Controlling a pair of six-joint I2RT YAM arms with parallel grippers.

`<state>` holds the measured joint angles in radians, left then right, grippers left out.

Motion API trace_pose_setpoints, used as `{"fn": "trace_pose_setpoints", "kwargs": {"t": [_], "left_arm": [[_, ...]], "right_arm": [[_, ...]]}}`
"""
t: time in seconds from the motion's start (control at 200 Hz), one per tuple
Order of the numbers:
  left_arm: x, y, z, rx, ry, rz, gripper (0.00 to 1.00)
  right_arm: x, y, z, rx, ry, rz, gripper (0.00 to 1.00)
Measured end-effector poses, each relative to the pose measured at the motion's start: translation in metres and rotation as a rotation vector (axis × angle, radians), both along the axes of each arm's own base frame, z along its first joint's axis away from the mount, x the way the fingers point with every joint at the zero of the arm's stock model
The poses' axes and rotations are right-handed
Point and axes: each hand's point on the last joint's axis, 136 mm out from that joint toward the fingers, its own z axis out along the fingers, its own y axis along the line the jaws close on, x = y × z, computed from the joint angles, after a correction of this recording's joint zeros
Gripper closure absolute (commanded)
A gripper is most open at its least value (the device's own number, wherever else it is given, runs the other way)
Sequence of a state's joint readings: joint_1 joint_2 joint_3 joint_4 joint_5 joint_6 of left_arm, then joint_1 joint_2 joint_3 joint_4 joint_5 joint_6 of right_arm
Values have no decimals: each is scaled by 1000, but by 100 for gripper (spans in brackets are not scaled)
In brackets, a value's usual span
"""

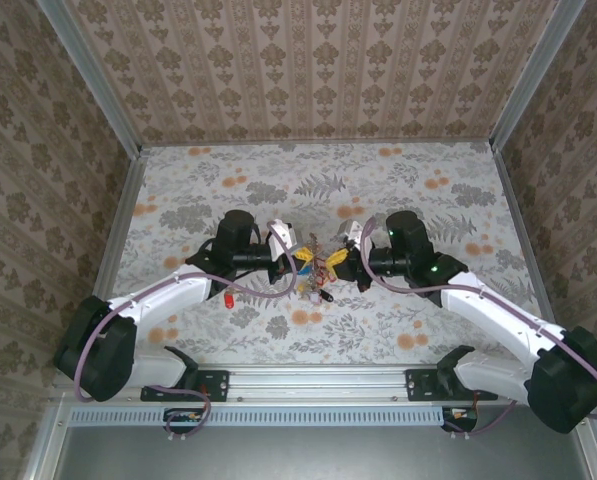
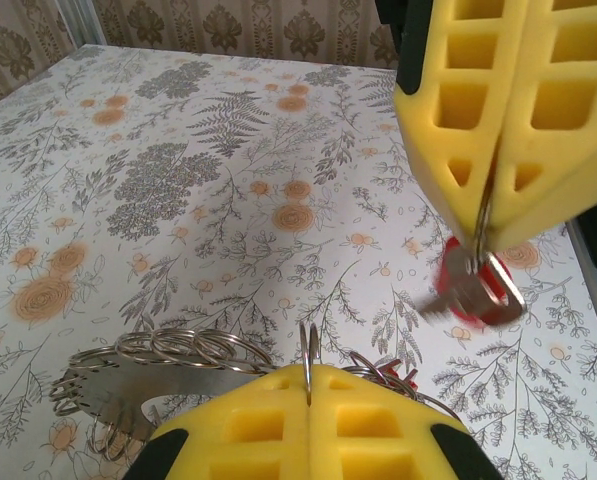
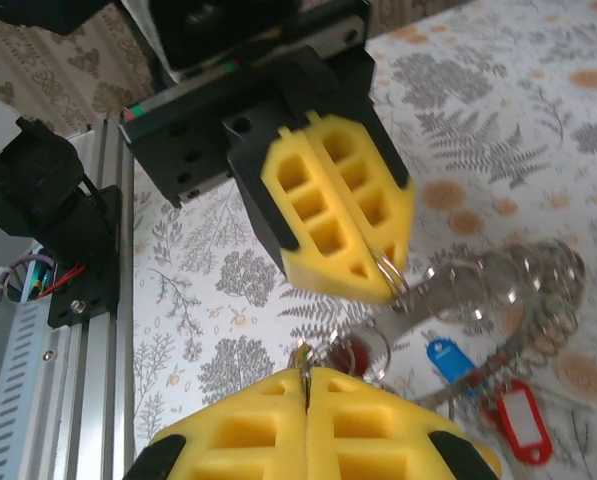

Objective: Put the keys on the keyring

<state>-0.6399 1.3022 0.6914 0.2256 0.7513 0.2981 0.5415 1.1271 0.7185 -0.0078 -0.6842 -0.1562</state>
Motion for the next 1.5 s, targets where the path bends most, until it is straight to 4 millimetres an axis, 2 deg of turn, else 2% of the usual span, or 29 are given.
{"fn": "trace_pose_setpoints", "kwargs": {"t": [0.16, 0.325, 0.5, 1.3, 1.5], "left_arm": [[-1, 0, 0, -1, 3, -4, 100], [-2, 0, 0, -2, 6, -10, 100], [-2, -1, 1, -4, 6, -13, 100], [4, -2, 4, -3, 9, -8, 100], [6, -2, 3, 2, 5, 5, 100]], "right_arm": [[6, 12, 1, 5, -60, 8, 100], [18, 16, 4, 7, -120, -18, 100], [26, 19, -3, -4, -134, -27, 100], [37, 23, 0, 8, -186, -52, 100], [44, 20, -3, -13, -185, -104, 100]]}}
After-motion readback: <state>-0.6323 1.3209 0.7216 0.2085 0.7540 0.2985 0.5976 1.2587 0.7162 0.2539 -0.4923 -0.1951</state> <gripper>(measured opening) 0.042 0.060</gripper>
